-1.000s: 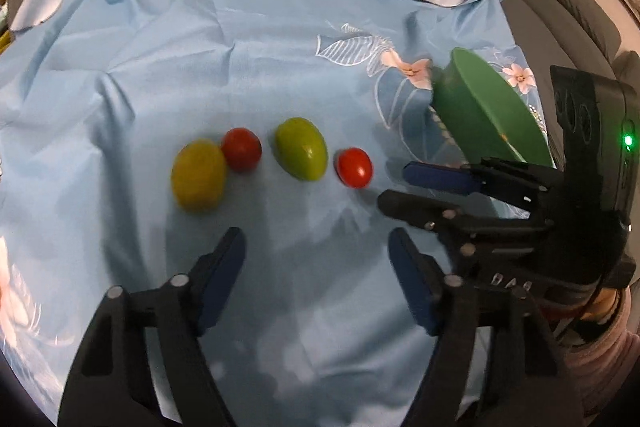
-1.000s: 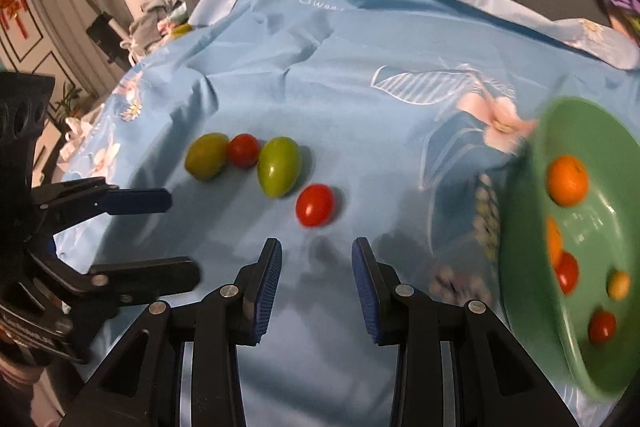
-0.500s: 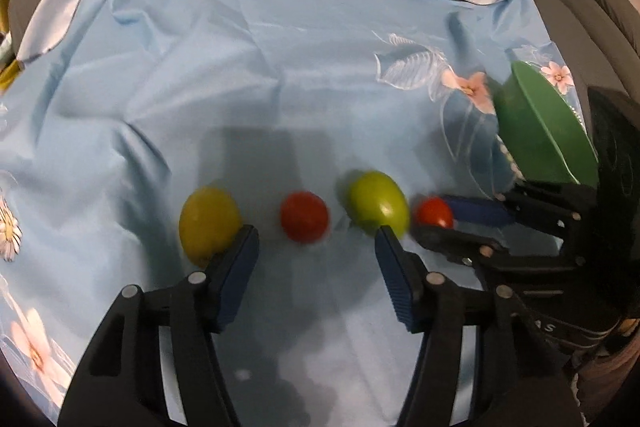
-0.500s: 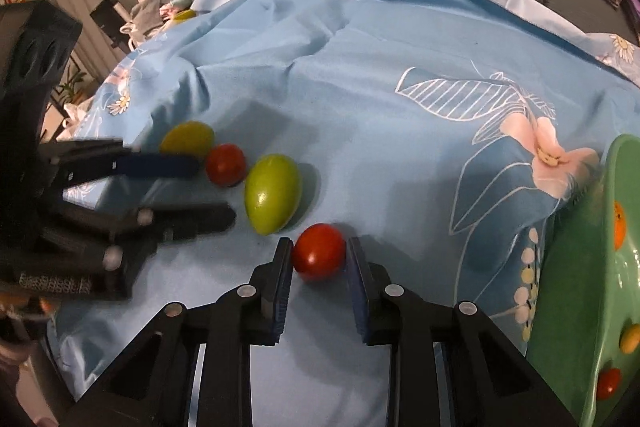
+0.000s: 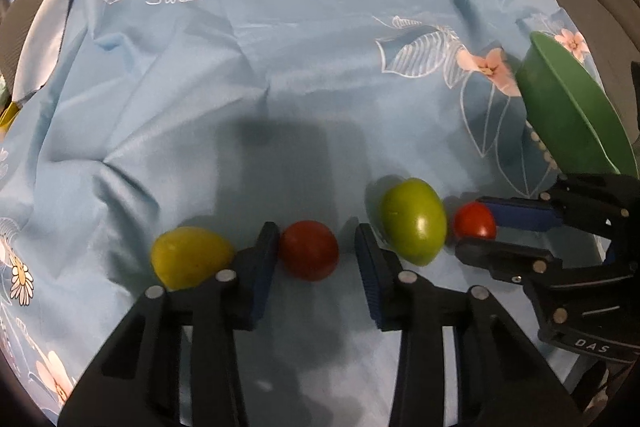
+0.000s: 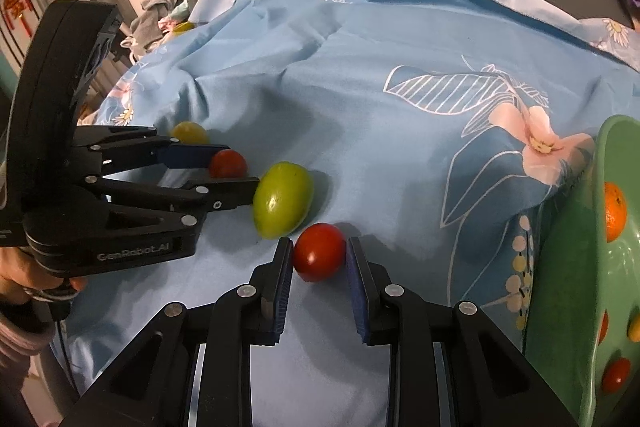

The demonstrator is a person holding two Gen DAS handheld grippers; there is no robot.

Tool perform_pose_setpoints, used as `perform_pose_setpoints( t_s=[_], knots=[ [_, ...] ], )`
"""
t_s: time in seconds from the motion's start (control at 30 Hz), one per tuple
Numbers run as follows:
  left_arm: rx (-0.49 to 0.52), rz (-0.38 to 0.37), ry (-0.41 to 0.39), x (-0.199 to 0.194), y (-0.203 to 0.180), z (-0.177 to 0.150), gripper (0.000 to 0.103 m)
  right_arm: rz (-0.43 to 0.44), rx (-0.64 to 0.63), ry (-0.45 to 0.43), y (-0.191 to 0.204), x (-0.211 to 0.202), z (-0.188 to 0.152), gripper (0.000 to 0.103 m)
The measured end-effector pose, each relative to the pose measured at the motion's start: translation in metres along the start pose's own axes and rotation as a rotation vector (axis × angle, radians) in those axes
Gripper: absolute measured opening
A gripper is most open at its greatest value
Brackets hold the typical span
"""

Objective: Organize fruits
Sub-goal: 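Grasp a red cherry tomato with the left gripper while the right gripper grasps another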

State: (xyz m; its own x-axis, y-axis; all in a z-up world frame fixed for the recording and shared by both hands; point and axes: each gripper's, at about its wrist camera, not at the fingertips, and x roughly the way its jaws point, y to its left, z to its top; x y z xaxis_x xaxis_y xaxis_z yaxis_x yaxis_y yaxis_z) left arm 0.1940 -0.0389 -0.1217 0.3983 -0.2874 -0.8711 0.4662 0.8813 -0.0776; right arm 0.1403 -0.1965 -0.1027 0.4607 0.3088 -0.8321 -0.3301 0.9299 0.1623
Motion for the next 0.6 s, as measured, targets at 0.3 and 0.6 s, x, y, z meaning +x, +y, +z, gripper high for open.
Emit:
perform_pose_setpoints(
  t_s=[0.3,0.6],
  knots=[
    [-0.054,0.003,-0.030,-0.009,0.005,0.000,0.027,0.012,0.010,-0.024,0.000,-0.005,-0.004,0.028],
    [-0.030,-0.013,-0.108,-0.048,-0.010,0.001,0.027,0.014,0.026,-0.073,0.004,-0.031,-0.007,0.028]
  ],
)
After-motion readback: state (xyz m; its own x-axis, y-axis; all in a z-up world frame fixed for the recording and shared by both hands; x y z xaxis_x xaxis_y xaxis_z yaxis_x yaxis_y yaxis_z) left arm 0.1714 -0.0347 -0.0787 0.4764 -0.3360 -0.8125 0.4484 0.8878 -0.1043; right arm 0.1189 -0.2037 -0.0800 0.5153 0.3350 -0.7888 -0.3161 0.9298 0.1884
